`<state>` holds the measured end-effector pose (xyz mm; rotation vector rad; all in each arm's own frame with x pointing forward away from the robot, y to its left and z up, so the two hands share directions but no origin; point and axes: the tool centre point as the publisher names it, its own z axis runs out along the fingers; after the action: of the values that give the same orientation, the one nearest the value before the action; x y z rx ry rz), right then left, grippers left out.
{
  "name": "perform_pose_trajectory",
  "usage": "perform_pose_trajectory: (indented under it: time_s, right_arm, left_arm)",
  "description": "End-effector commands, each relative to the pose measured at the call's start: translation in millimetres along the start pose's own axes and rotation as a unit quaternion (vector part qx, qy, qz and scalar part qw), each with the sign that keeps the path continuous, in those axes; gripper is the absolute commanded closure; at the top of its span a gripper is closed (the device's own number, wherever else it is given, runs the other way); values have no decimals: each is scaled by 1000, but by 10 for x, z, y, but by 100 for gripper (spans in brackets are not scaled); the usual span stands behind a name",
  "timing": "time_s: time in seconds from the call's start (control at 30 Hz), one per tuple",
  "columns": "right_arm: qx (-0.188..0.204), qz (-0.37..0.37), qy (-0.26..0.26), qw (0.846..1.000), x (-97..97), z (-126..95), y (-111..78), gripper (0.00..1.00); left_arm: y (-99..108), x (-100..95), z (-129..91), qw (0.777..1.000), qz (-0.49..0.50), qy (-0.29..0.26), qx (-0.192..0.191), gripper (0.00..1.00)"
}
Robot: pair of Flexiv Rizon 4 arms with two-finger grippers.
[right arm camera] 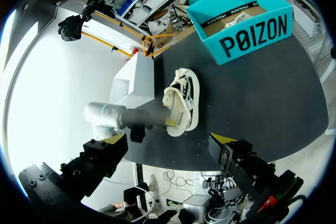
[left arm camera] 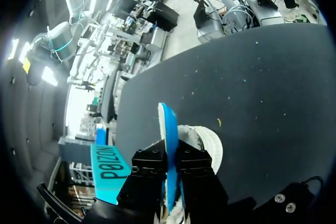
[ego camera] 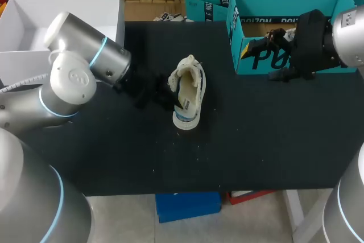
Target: Take the shoe out of the shoebox, open the shoe tongue, remove and reinsert the insole, then place the shoe into the shoebox
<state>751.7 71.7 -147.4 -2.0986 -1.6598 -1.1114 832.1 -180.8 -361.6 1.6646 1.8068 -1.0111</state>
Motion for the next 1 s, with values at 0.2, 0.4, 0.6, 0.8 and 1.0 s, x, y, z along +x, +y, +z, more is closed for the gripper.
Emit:
perform_pose_trajectory:
  time_s: [0.2, 0.4, 0.6, 0.8, 1.0]
  right_arm:
    - [0, 0, -1, 1000, 6, 12, 1, 0]
    - [0, 0, -1, 1000, 6, 12, 1, 0]
    - [0, 0, -1, 1000, 6, 12, 1, 0]
    - [0, 0, -1, 1000, 6, 12, 1, 0]
    - [0, 0, -1, 1000, 6, 12, 1, 0]
  left_arm:
    - [78, -24, -13, 1000, 3, 16, -17, 100]
    - [153, -3, 24, 1000, -9, 17, -24, 100]
    - [247, 29, 63, 999, -22, 14, -35, 100]
    - [342, 42, 79, 998, -29, 16, -48, 100]
    - [383, -1, 61, 997, -29, 17, -63, 100]
